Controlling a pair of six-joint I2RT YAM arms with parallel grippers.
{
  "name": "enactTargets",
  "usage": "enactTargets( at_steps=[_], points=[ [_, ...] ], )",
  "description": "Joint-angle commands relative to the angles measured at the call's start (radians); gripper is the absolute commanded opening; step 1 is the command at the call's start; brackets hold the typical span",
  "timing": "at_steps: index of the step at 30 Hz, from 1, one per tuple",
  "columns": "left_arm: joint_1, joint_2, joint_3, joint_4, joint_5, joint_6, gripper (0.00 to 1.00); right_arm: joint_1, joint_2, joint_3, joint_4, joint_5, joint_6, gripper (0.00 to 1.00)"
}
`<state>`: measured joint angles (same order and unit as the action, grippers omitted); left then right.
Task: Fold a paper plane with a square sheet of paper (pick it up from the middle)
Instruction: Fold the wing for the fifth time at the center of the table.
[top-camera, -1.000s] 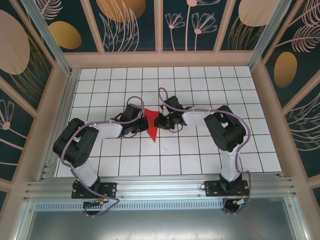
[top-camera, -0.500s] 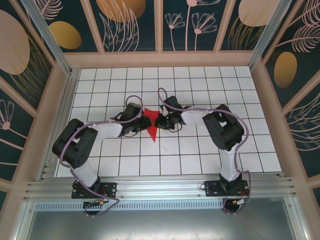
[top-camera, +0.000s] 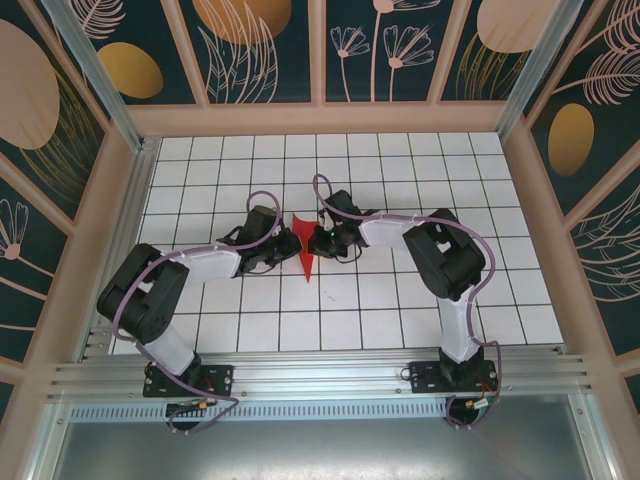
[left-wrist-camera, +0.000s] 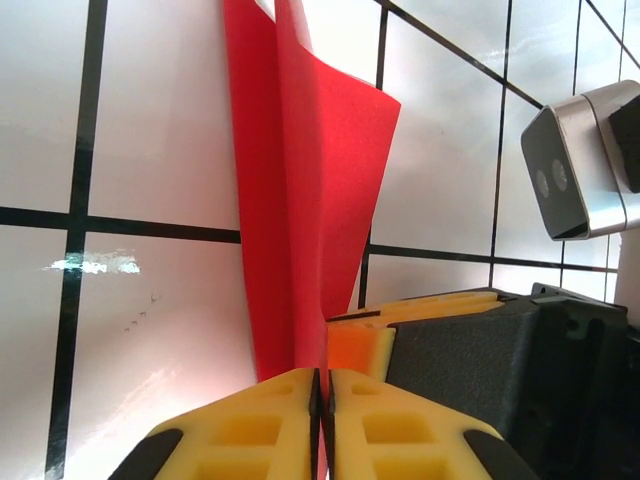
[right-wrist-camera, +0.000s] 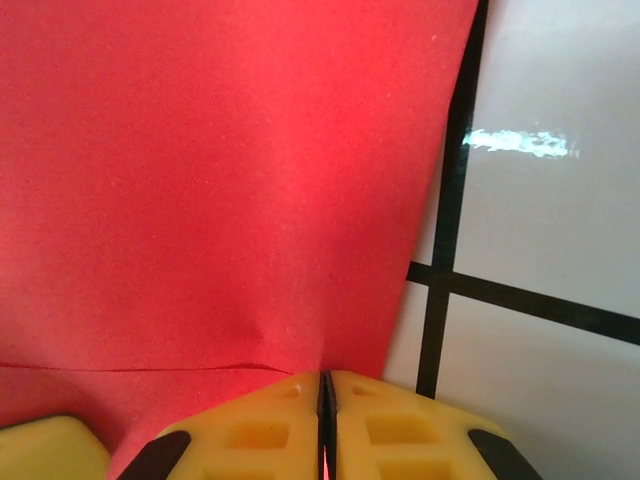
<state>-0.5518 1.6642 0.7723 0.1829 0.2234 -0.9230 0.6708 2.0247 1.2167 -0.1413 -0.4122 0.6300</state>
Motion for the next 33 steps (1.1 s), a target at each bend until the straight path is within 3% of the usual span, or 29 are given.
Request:
enactTargets(
  at_steps=[1, 5, 9, 12, 33],
  points=[
    [-0.008, 0.034, 0.035, 0.0, -0.037, 0.005, 0.1, 0.018, 0.066, -0.005, -0.087, 0.098, -0.015, 0.13],
    [-0.013, 0.041, 0.043, -0.039, -0.069, 0.051, 0.16, 0.019, 0.062, -0.006, -0.08, 0.087, -0.006, 0.13],
    [-0.015, 0.009, -0.028, 0.068, -0.015, 0.053, 0.3, 0.02, 0.056, -0.008, -0.068, 0.07, 0.015, 0.13],
    [-0.027, -0.006, -0.067, 0.119, -0.012, 0.058, 0.33, 0.02, 0.053, -0.009, -0.062, 0.058, 0.034, 0.13],
    [-0.139, -0.058, -0.275, 0.392, -0.169, 0.022, 0.19, 0.008, 0.049, -0.046, 0.001, 0.002, 0.172, 0.11]
  ],
)
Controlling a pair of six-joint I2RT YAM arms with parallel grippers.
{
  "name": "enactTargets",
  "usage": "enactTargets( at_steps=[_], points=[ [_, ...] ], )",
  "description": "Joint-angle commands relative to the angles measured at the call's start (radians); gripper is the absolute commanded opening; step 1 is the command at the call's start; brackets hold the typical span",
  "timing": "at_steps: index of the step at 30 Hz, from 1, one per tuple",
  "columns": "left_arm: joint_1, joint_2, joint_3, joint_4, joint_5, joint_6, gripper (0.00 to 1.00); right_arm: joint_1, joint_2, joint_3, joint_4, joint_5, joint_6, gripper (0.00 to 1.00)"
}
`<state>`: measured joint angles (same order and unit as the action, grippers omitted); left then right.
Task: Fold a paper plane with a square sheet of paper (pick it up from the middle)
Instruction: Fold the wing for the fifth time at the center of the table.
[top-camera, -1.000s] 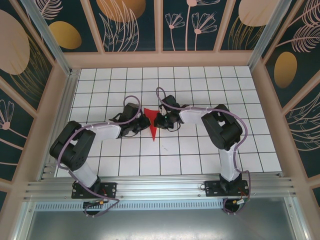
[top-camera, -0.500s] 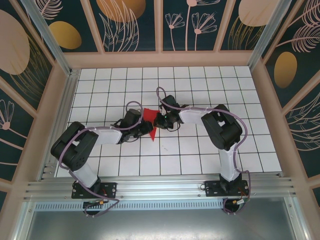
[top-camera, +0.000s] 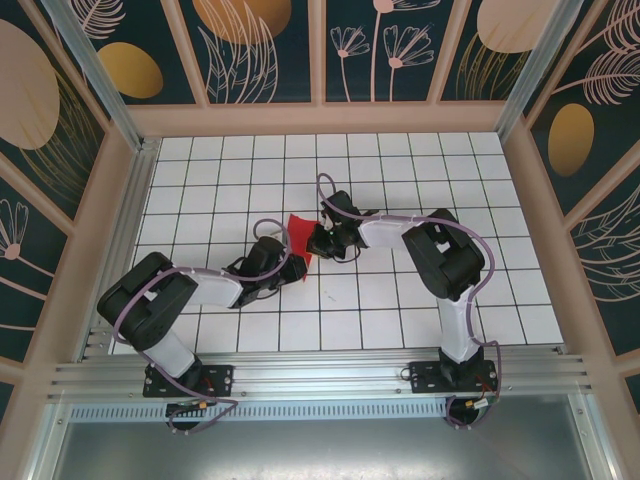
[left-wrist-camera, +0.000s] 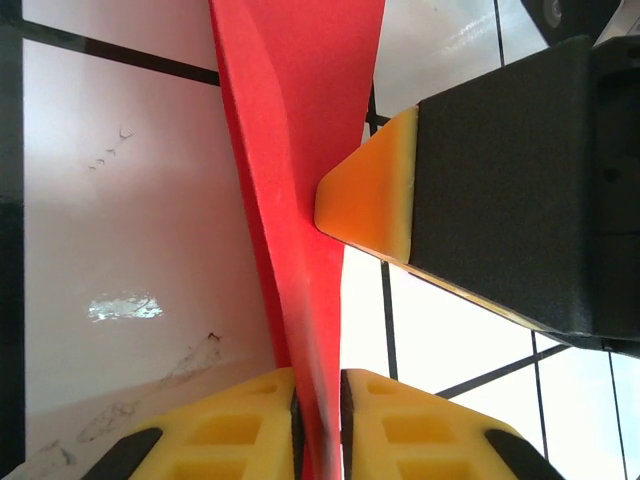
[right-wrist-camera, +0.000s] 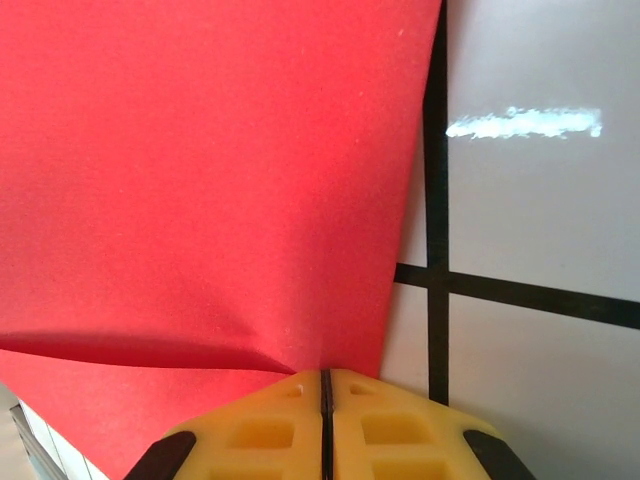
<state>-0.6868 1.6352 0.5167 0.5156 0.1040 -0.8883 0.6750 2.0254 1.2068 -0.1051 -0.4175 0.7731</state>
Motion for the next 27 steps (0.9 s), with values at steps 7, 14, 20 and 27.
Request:
enactTargets(
  at_steps=[7, 14, 20, 27],
  points=[
    [-0.008, -0.021, -0.055, 0.098, -0.057, -0.041, 0.18, -0.002, 0.047, -0.041, -0.034, 0.006, 0.045, 0.11],
    [-0.023, -0.019, -0.057, 0.093, -0.07, 0.029, 0.09, -0.013, 0.032, -0.039, -0.028, -0.013, 0.055, 0.1],
    [-0.022, -0.017, -0.03, 0.026, -0.094, 0.189, 0.04, -0.039, -0.044, -0.042, 0.013, -0.055, 0.045, 0.18],
    [-0.023, -0.005, 0.001, -0.047, -0.066, 0.458, 0.0, -0.079, -0.184, -0.073, 0.062, -0.061, 0.044, 0.28]
  ],
)
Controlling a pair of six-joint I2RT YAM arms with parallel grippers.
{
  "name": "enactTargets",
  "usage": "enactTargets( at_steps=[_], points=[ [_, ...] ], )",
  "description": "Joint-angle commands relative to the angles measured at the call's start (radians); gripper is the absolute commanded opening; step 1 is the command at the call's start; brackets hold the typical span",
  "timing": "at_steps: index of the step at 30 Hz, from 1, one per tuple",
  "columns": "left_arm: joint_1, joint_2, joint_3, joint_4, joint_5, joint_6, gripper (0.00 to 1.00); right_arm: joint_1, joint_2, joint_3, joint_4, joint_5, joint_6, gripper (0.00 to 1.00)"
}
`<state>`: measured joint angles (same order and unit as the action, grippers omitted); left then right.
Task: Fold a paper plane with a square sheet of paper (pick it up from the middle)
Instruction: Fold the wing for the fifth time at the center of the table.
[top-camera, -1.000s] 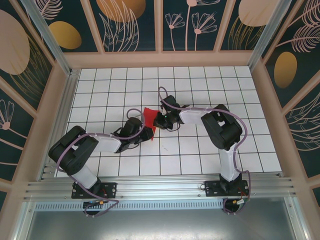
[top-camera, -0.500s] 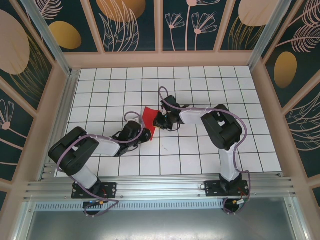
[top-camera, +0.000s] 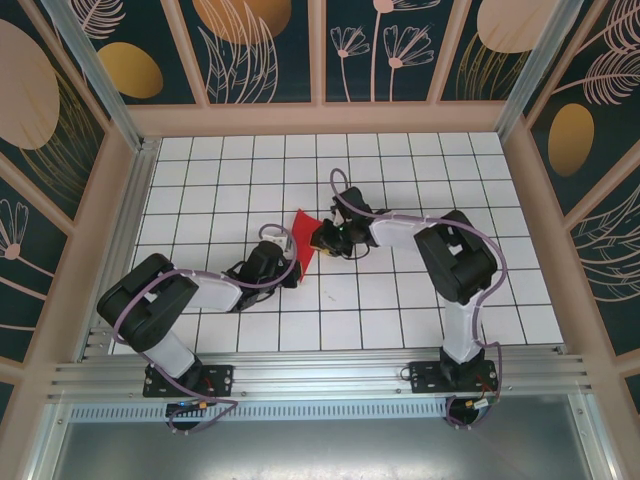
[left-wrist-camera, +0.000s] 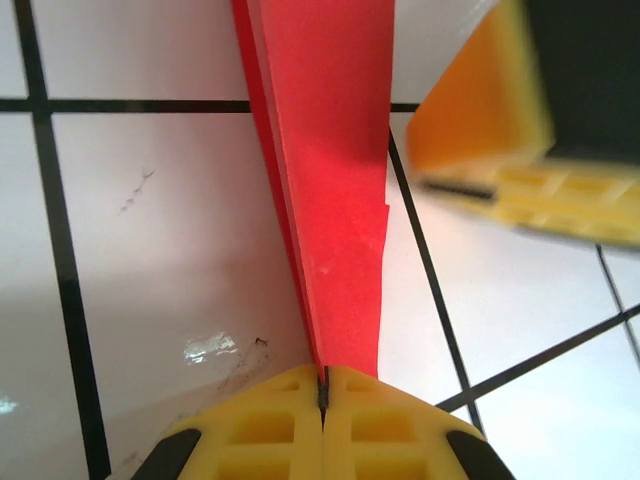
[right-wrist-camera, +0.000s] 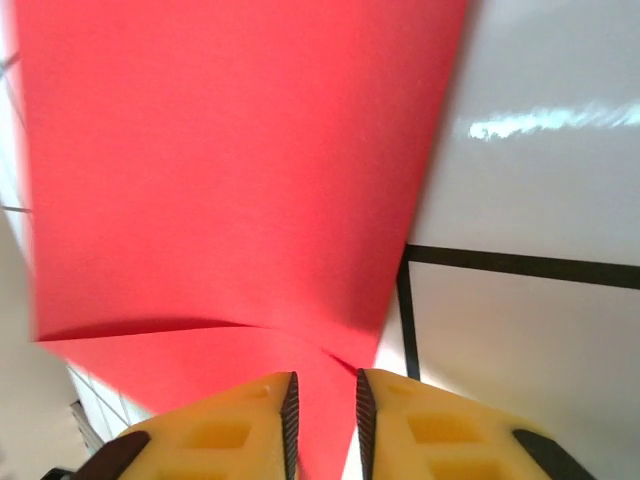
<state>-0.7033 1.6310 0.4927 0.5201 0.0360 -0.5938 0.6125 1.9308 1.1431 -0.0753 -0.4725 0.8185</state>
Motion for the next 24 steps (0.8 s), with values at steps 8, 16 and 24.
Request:
enactTargets(
  at_steps=[8, 16, 24],
  points=[
    [-0.005, 0.007, 0.033, -0.068, 0.005, 0.381, 0.0, -0.029, -0.129, -0.009, 0.041, -0.009, 0.097, 0.43],
    [-0.007, 0.048, 0.052, -0.087, -0.049, 0.464, 0.0, -0.005, -0.049, 0.113, -0.072, -0.026, 0.113, 0.54],
    [-0.006, 0.055, 0.067, -0.102, -0.066, 0.464, 0.0, 0.021, 0.045, 0.227, -0.168, -0.023, 0.06, 0.54]
  ],
)
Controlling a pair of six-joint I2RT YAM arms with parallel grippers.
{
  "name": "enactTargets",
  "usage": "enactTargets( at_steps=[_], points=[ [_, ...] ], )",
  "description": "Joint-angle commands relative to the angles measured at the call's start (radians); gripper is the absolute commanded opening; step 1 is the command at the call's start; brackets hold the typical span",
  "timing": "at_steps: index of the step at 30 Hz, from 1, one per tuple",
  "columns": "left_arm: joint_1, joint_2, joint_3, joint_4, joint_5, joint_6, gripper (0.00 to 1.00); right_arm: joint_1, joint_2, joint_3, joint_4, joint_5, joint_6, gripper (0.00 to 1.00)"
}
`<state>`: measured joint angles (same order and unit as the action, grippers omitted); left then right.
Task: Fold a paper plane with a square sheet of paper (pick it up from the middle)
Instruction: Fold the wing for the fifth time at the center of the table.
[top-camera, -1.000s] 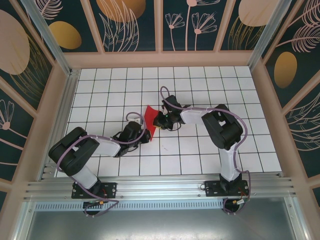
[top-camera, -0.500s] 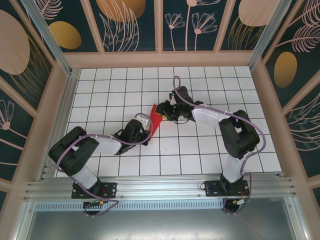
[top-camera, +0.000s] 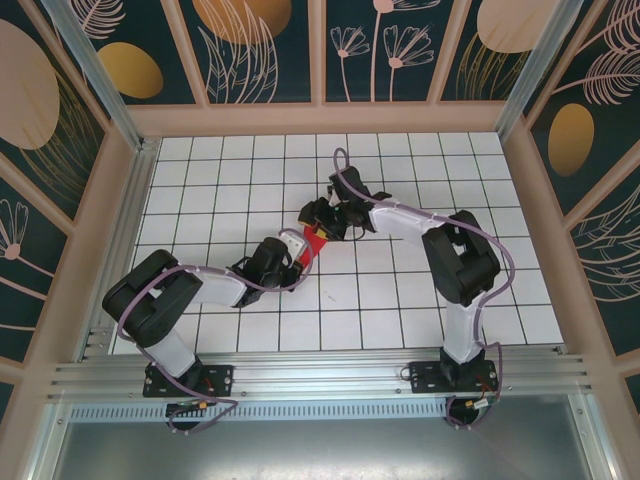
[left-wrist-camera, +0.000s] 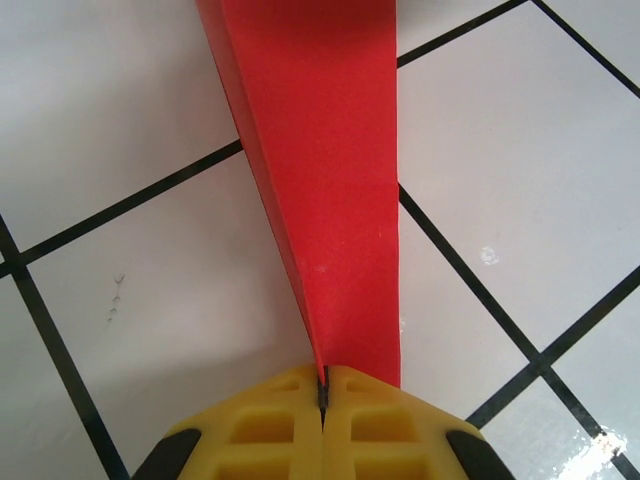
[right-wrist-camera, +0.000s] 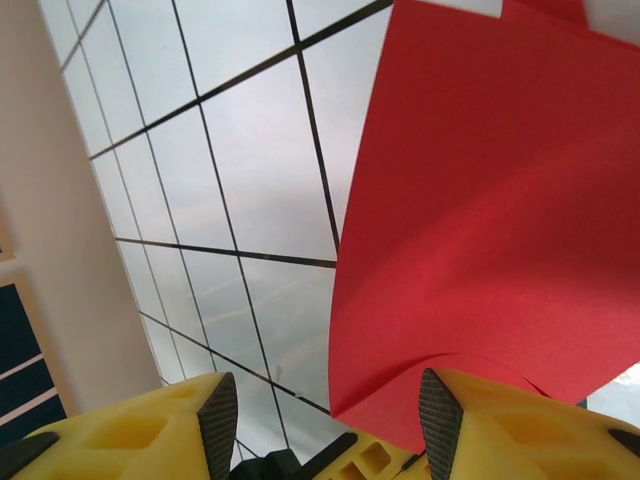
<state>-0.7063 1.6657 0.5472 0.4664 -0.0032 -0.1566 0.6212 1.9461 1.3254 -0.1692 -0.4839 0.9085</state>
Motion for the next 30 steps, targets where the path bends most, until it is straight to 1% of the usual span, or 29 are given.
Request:
enactTargets(
  at_steps=[1, 12, 15, 17, 19, 22, 26, 30],
  points=[
    [-0.004, 0.019, 0.014, -0.051, -0.031, 0.028, 0.0, 0.015, 0.04, 0.055, -0.084, -0.009, -0.035, 0.54],
    [-0.003, 0.02, 0.027, -0.065, -0.055, 0.036, 0.0, 0.022, 0.095, 0.115, -0.134, -0.008, -0.071, 0.44],
    [-0.003, 0.019, 0.033, -0.076, -0.071, 0.036, 0.0, 0.023, 0.098, 0.125, -0.145, -0.008, -0.076, 0.39],
    [-0.004, 0.018, 0.038, -0.086, -0.085, 0.037, 0.0, 0.024, 0.096, 0.126, -0.147, -0.011, -0.078, 0.33],
    [-0.004, 0.016, 0.04, -0.09, -0.092, 0.038, 0.0, 0.024, 0.096, 0.129, -0.152, -0.013, -0.081, 0.3],
    [-0.004, 0.01, 0.04, -0.089, -0.091, 0.041, 0.0, 0.025, 0.101, 0.132, -0.161, -0.015, -0.086, 0.3],
    [-0.004, 0.003, 0.033, -0.08, -0.077, 0.055, 0.0, 0.032, 0.114, 0.148, -0.173, -0.011, -0.1, 0.39],
    [-0.005, -0.002, 0.032, -0.077, -0.081, 0.063, 0.0, 0.04, 0.134, 0.175, -0.192, 0.001, -0.107, 0.38]
  ],
)
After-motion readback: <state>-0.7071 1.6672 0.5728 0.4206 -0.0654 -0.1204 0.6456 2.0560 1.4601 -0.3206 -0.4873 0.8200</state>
